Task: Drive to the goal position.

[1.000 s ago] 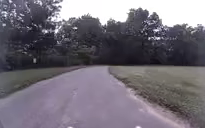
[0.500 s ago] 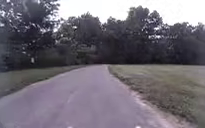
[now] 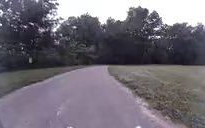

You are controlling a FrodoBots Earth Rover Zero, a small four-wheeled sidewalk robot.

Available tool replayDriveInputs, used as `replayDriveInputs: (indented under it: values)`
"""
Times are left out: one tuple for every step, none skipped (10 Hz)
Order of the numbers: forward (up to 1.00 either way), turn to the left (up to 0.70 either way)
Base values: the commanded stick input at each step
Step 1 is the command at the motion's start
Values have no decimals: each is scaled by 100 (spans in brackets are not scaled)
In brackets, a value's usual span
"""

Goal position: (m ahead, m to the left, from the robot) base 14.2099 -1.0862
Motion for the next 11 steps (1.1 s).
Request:
replayDriveInputs:
  values:
    - [70, 0]
    - [70, -4]
    - [70, -8]
    - [70, -5]
    - [70, -1]
    - [70, 0]
    - [70, 0]
    - [70, 2]
    - [70, 6]
    - [70, 9]
    - [70, 13]
